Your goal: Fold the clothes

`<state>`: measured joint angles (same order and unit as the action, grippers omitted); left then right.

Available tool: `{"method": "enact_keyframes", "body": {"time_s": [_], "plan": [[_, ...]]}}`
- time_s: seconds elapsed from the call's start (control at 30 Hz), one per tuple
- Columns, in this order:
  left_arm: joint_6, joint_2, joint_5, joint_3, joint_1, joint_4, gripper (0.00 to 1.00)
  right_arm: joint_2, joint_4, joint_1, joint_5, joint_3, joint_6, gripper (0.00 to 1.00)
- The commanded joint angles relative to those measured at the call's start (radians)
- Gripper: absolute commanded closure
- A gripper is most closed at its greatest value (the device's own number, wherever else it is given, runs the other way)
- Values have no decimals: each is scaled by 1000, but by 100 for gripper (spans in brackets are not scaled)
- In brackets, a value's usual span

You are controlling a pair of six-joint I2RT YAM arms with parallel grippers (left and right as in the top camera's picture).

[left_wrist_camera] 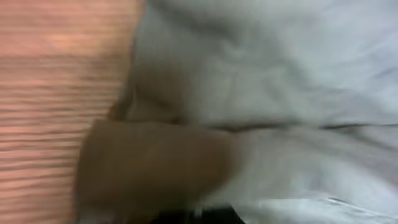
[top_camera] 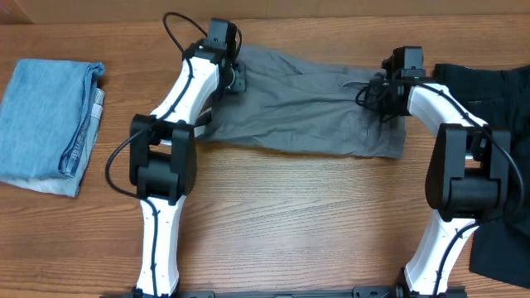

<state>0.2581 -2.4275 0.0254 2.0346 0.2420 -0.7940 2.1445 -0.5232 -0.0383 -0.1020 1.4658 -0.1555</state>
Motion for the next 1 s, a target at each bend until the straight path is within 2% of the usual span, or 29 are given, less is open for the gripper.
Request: {"method": "enact_keyframes", "body": {"time_s": [0.0,0.03,0.1,0.17,0.23,0.3,0.37,0.53,0.6,0.77,0.8,0.87,0.97], "plan": [[-12,-65,-7,-3,0,3,89,20,-8,-8,31,-43,3,88],[-12,-65,-7,-3,-1,13,89,22,-9,-8,29,-47,3,88],[-23,-65,-7,12,-2,23,80,23,-12,-8,31,-47,3,80],[-37,-65,-7,26,-8,12,77,23,-42,-8,31,-47,3,80],[-39,-65,-8,27,-8,-26,80,23,-59,-8,30,-47,3,79],[-37,-65,-8,27,-8,-94,90,23,-96,-1,12,-47,3,79],[-33,-65,-14,27,-8,-171,96,23,-141,2,-35,-47,3,79],[169,-65,-58,27,-8,-468,96,23,-286,112,-66,-47,30,79],[215,-65,-58,27,-6,-565,96,23,-348,179,-64,-47,29,75],[210,-10,-58,65,-13,-603,96,23,-369,240,-63,-15,25,65],[210,18,-58,91,-19,-605,96,23,-373,235,-58,-1,24,65],[211,142,-58,143,-41,-606,95,23,-366,203,8,2,-66,64],[212,193,-59,143,-67,-620,92,23,-342,177,-5,2,-60,56]]}}
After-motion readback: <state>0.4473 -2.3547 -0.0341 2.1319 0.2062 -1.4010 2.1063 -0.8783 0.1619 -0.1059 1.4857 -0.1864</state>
